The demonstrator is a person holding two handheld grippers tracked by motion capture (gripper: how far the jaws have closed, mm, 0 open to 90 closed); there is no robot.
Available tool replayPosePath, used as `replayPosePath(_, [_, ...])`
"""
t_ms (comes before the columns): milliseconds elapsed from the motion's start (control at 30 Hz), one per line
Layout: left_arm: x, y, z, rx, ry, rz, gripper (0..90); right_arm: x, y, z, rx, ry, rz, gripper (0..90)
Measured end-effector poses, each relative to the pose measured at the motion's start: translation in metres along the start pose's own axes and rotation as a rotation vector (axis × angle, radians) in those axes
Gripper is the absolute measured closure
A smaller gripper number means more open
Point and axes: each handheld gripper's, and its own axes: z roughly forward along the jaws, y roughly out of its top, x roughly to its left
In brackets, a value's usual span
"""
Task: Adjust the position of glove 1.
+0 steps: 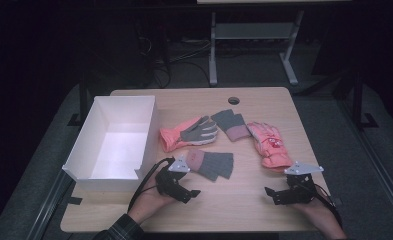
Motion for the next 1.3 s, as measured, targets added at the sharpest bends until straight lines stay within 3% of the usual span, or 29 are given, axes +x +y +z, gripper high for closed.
replayPosePath(67, [0.001,0.002,0.000,-0.011,-0.008,-0.016,13.9,0.001,0.000,0.000,0.006,0.005,0.001,0.0])
replayPosePath(100, [0.002,0.003,-0.001,-0.004,-0.006,-0.002,13.9,0.001,-0.001,0.000,0.001,0.008,-0.002,0.0])
replayPosePath(200, [0.001,0.006,-0.001,-0.018,-0.016,-0.010,14.2,0.001,0.000,-0.001,-0.009,0.015,0.001,0.0])
replayPosePath(333, [0.001,0.009,0.000,-0.012,-0.021,0.004,20.9,0.000,0.000,-0.003,-0.022,0.023,0.004,0.0])
replayPosePath(400, [0.000,0.009,0.000,-0.023,-0.028,-0.005,27.3,0.000,0.000,-0.004,-0.020,0.028,0.004,0.0])
replayPosePath(567, [-0.002,0.015,-0.003,-0.017,-0.020,0.024,45.3,0.002,0.002,-0.009,-0.032,0.022,0.006,0.0])
replayPosePath(633, [-0.001,0.020,-0.004,-0.038,-0.023,0.008,55.0,0.003,0.002,-0.010,-0.045,0.019,0.015,0.0])
replayPosePath(800, [0.002,0.025,-0.004,-0.033,-0.023,0.002,77.3,0.003,0.003,-0.009,-0.047,0.027,0.011,0.0])
replayPosePath(833, [0.005,0.028,-0.003,-0.047,-0.029,-0.018,81.6,0.003,0.003,-0.009,-0.044,0.025,0.014,0.0])
replayPosePath(900, [0.008,0.031,-0.001,-0.040,-0.023,0.004,89.1,0.003,0.003,-0.009,-0.043,0.030,0.019,0.0])
replayPosePath(1200, [0.019,0.043,0.006,-0.022,0.025,0.010,89.6,0.004,0.003,-0.008,-0.033,0.039,0.033,0.0])
replayPosePath(1300, [0.025,0.047,0.011,-0.042,0.055,-0.013,89.6,0.003,0.004,-0.007,-0.033,0.038,0.034,0.0])
